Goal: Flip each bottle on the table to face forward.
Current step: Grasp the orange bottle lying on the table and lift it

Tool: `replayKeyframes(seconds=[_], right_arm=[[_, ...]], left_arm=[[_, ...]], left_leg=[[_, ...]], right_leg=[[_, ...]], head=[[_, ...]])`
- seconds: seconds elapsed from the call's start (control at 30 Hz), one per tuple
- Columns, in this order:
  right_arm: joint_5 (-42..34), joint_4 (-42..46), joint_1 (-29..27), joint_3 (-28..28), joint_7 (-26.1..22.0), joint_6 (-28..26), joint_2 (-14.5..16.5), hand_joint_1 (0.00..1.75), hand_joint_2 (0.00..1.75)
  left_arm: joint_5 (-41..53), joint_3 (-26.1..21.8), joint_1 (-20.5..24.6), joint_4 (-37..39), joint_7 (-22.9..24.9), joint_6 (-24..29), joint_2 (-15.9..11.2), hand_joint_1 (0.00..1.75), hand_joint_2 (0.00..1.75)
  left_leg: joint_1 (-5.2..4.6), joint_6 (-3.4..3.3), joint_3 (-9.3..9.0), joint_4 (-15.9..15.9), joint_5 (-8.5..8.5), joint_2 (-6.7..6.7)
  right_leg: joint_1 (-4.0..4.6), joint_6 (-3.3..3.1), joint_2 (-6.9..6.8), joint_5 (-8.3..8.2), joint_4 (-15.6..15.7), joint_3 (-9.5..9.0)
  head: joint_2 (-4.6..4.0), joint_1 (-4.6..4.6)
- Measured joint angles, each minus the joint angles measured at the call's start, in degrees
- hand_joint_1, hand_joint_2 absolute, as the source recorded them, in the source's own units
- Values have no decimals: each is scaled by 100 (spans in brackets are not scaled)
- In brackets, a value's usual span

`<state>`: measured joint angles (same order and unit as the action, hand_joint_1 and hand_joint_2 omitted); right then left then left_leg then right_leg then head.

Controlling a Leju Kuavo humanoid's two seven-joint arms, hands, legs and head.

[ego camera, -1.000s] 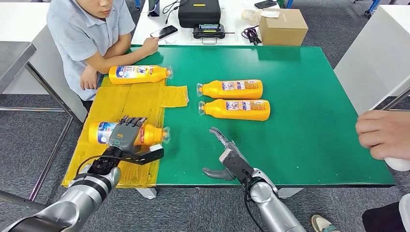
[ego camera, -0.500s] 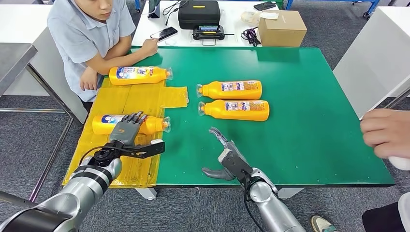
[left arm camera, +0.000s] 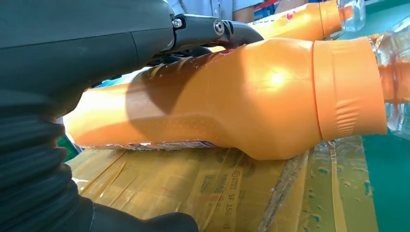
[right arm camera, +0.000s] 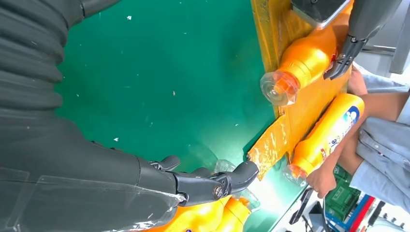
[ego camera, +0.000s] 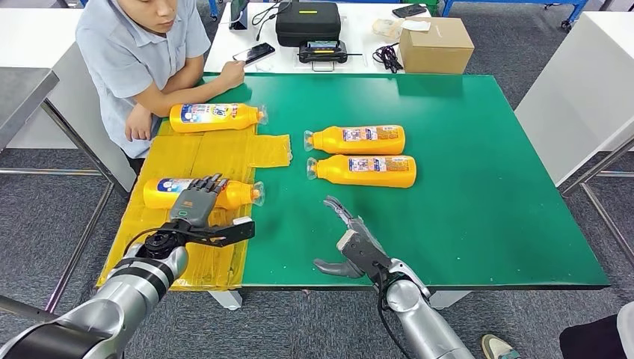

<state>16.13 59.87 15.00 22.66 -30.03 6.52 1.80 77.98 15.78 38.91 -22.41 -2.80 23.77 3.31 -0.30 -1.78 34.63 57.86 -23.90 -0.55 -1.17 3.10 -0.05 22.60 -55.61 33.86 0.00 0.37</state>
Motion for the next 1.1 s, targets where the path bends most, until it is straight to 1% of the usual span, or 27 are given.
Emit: replayKeyframes(seconds=[0.2, 0.33, 0.43, 0.53, 0.67, 1.03, 1.1], right_arm=[[55, -6, -35, -30, -20, -68, 9, 0, 175], [112, -2, -137, -83, -37, -158, 22, 0, 175], [172, 37, -225, -120, -54, -246, 34, 0, 175], [232, 102, -294, -153, -66, -317, 44, 0, 175], [240, 162, -348, -186, -68, -331, 51, 0, 175], [255, 232, -410, -221, -70, -337, 51, 0, 175], [178, 298, -457, -251, -74, -332, 55, 0, 87]], left_arm=[[90, 78, -167, -164, -29, 804, 109, 0, 175], [218, 257, -417, -603, 275, 1254, 241, 0, 175], [355, 413, -639, -1036, 481, 1489, 313, 0, 175], [350, 539, -844, -1451, 518, 1563, 358, 0, 175], [316, 612, -997, -1778, 514, 1564, 380, 0, 175], [290, 709, -1151, -2094, 466, 1634, 388, 0, 175], [205, 716, -1233, -2204, 390, 1634, 401, 0, 175]], left_leg=[[-1, -1, 14, 1, 0, -3], [-3, -1, 32, 3, 0, -2], [-3, -1, 43, 3, -1, -1], [-2, -1, 53, 3, -2, 0], [-1, -1, 59, 3, -2, 2], [-2, -1, 61, 3, -1, 1], [-2, -1, 62, 3, -1, 1]], right_leg=[[-1, 1, 0, 0, 0, 13], [-1, 2, 0, -1, 0, 29], [-1, 2, 0, -1, 0, 41], [0, 2, 0, 0, 0, 52], [0, 2, 1, 0, 0, 60], [-1, 2, 1, -1, 0, 61], [-1, 2, 1, 0, 1, 62]], head=[[0, 1], [0, 1], [0, 1], [0, 0], [0, 1], [0, 0], [0, 0]])
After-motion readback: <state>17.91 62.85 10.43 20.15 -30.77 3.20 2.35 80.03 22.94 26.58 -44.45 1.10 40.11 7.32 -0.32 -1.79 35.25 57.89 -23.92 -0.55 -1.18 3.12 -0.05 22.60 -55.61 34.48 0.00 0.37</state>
